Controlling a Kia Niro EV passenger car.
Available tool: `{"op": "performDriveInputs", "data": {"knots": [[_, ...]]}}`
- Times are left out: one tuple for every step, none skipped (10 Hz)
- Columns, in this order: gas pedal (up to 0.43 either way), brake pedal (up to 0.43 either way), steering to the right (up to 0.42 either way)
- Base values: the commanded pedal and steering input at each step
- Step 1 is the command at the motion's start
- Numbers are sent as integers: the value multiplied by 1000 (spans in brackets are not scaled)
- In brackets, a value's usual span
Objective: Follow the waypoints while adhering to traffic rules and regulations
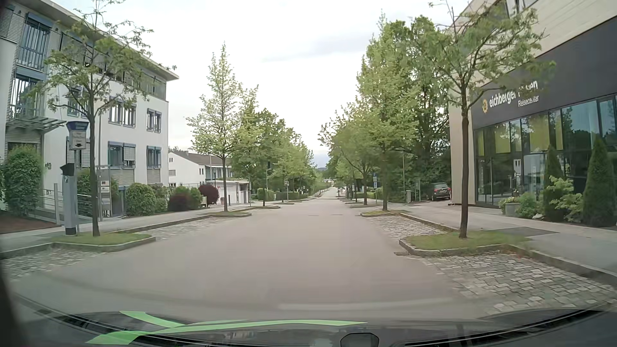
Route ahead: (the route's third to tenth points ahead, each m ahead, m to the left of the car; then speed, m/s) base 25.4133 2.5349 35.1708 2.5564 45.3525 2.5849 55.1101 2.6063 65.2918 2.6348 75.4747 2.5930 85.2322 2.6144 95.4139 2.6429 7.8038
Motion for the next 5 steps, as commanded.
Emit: {"op": "performDriveInputs", "data": {"knots": [[20, 0, -4], [20, 0, -3], [20, 0, -3], [20, 0, -3], [20, 0, -3]]}}
